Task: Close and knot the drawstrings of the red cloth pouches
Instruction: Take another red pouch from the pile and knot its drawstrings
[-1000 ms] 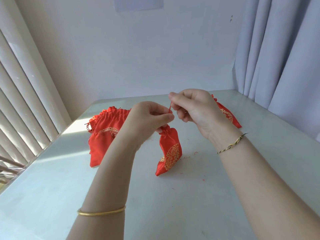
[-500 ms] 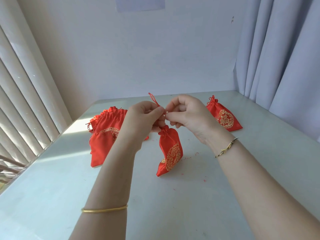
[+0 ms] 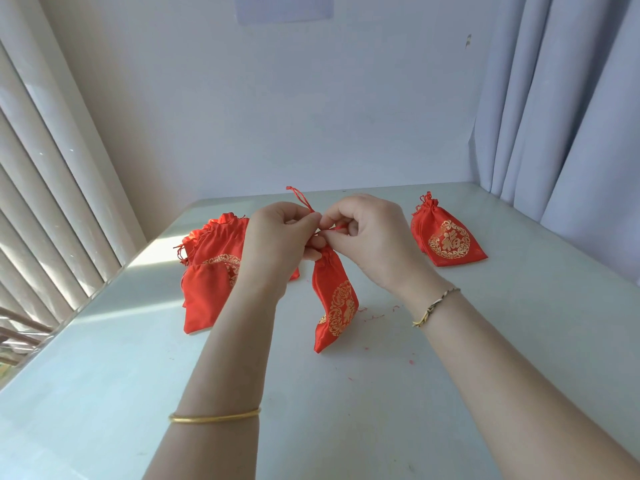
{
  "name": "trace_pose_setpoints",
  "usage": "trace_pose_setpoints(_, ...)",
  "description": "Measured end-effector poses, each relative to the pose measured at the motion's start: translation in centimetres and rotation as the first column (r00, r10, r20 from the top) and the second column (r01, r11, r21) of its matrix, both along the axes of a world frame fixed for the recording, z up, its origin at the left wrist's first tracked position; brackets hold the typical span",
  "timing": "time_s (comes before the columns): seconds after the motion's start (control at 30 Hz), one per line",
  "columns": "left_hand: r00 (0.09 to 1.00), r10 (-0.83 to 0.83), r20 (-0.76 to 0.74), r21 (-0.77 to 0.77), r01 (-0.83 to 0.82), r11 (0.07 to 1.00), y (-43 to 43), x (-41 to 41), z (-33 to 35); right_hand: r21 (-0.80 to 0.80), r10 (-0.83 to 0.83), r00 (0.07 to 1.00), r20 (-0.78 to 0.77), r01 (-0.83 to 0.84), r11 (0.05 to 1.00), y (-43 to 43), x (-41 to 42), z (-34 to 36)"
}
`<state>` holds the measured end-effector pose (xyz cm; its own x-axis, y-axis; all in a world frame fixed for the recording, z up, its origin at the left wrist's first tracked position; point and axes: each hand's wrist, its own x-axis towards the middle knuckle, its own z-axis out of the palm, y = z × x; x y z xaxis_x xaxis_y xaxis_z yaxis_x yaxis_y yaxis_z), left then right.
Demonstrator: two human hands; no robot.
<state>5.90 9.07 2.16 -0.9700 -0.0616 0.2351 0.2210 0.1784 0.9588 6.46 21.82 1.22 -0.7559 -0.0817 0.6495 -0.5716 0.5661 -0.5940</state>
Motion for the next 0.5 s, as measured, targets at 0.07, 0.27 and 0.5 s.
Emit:
trace_pose_setpoints(0.07, 1.000, 0.007, -0.002, 0.000, -0.007, 1.000, 0.0, 0.0, 0.0, 0.080, -0.031, 0.998, -0.057, 0.035, 0.996, -0.2, -0.1, -0.2)
trace_pose_setpoints(0.27, 0.997, 0.048, -0.061, -0.113, -0.054, 0.992, 0.0, -0.1, 0.0, 0.151, -0.070, 0.996, 0.052, 0.061, 0.987, -0.4, -0.1, 0.0)
trace_pose_setpoints(0.5, 0.969, 0.172, -0.180, -0.182, -0.204, 0.962, -0.6, 0.5, 0.9, -0.349, 0.162, 0.888, 0.431, -0.002, 0.937, 0.6, -0.5, -0.3)
